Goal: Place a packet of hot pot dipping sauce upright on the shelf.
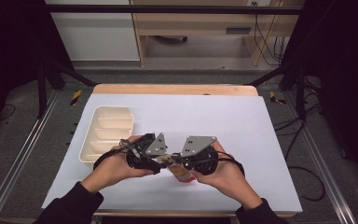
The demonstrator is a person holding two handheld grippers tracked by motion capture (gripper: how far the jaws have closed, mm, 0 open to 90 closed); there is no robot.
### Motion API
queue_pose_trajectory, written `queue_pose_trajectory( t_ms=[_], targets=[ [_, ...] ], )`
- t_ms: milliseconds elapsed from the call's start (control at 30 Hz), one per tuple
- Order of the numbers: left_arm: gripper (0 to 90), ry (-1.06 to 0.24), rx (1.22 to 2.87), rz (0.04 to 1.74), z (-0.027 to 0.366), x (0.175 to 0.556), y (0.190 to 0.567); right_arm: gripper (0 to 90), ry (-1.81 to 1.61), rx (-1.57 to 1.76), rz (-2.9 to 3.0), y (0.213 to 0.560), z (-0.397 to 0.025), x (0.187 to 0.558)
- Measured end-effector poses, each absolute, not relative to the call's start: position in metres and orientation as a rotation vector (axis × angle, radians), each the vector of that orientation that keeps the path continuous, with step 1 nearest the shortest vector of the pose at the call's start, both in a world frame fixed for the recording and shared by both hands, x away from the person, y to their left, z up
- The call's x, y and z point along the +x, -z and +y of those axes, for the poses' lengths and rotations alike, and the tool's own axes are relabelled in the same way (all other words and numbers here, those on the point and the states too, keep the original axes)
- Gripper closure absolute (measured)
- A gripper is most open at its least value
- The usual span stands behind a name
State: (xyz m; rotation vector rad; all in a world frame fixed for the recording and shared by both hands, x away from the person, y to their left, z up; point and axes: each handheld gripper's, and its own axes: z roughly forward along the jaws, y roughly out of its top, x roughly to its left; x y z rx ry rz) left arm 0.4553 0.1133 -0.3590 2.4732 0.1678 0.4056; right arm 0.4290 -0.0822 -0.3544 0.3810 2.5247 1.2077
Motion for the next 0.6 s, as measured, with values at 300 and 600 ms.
queue_pose_trajectory(
  t_ms=[300, 600],
  targets=[
    [59.4, -0.376, 2.518, 0.140, 0.1070, 0.4549, 0.3617, 89.3, -1.209, 0.367, 2.528, 0.3547, -0.0842, 0.4260],
    [76.0, -0.375, 2.515, 0.140, 0.1108, 0.4545, 0.3626, 75.1, -1.205, 0.387, 2.516, 0.3578, -0.0858, 0.4262]
  ],
)
